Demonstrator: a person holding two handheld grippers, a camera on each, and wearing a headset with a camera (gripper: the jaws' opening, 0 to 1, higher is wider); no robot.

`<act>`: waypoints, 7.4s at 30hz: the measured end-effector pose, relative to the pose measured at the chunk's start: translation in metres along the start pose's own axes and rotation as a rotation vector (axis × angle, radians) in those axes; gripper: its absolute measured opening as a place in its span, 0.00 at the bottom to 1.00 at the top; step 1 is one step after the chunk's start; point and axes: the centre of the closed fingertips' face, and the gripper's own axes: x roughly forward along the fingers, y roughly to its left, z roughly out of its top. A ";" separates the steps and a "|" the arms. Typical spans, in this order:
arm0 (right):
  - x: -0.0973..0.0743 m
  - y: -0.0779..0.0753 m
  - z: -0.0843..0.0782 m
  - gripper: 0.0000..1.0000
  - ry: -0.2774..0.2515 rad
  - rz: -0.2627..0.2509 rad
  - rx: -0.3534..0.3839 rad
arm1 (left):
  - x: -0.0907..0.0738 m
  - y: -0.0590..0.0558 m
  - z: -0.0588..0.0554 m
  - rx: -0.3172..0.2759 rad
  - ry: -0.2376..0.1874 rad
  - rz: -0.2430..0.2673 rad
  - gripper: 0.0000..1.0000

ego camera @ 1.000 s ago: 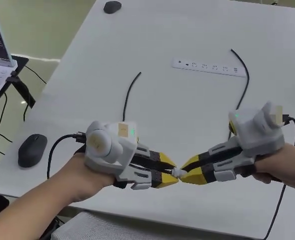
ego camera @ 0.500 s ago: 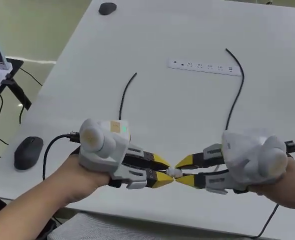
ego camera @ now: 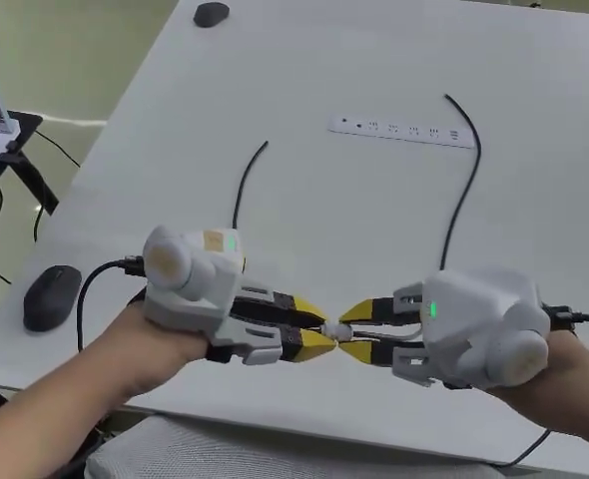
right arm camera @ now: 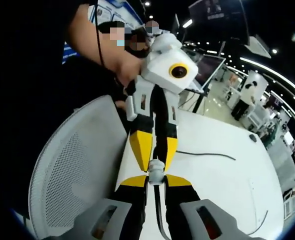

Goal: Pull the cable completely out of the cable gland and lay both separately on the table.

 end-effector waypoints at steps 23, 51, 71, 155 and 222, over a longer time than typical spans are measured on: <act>-0.013 -0.001 0.009 0.23 -0.195 0.468 0.860 | -0.005 -0.004 -0.002 0.130 0.026 -0.002 0.15; -0.006 0.004 0.008 0.08 -0.220 0.406 0.591 | -0.002 0.000 0.002 0.118 0.038 -0.026 0.15; -0.001 0.003 0.005 0.07 0.019 -0.079 -0.110 | -0.007 -0.002 0.001 0.008 -0.012 -0.037 0.15; -0.034 -0.040 -0.032 0.00 0.015 -0.404 0.387 | -0.010 0.014 0.032 0.079 -0.073 0.049 0.15; -0.029 -0.024 -0.020 0.10 0.180 -0.501 0.261 | -0.011 0.004 0.024 0.081 -0.061 0.088 0.15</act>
